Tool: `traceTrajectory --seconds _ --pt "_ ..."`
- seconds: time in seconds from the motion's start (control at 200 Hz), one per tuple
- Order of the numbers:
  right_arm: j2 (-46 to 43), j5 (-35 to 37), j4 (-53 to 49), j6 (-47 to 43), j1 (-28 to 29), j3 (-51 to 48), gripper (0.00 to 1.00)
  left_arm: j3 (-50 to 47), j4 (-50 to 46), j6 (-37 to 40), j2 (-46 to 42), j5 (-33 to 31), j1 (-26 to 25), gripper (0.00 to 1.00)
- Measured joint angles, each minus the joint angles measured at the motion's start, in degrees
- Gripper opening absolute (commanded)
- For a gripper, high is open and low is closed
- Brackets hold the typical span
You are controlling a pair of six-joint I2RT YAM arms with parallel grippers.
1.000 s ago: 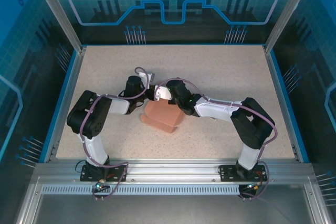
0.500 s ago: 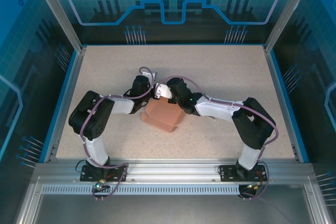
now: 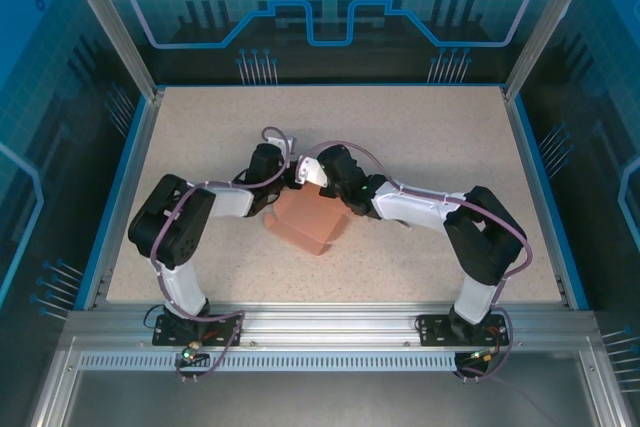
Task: Fold the paper box
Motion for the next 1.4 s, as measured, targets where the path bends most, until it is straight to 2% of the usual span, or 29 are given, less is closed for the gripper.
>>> traceTrajectory --seconds 0.25,0.435,0.645,0.916,1.181,1.401 --pt "0.0 -0.7 -1.6 1.1 -0.3 0.4 0.0 -2.9 0.5 0.3 -2.0 2.1 0.6 0.58" --pt "0.0 -1.1 -2.3 1.7 -0.7 1.0 0.0 -4.1 1.6 0.3 -3.3 4.6 0.7 0.64" --pt "0.0 -1.1 -2.6 1.9 -0.7 1.0 0.0 -4.3 1.7 1.2 -4.2 5.9 0.7 0.59" --pt "0.0 -1.1 -3.1 1.9 -1.2 1.1 0.0 -4.3 -0.1 4.7 -4.1 8.3 0.7 0.59" --pt "0.0 -1.6 -3.9 1.9 -1.4 1.9 0.0 -4.3 -0.5 7.7 0.0 9.6 0.7 0.58" --pt "0.0 -2.1 -4.8 1.8 -1.6 2.4 0.0 -3.8 -0.4 10.5 1.7 10.3 0.7 0.46"
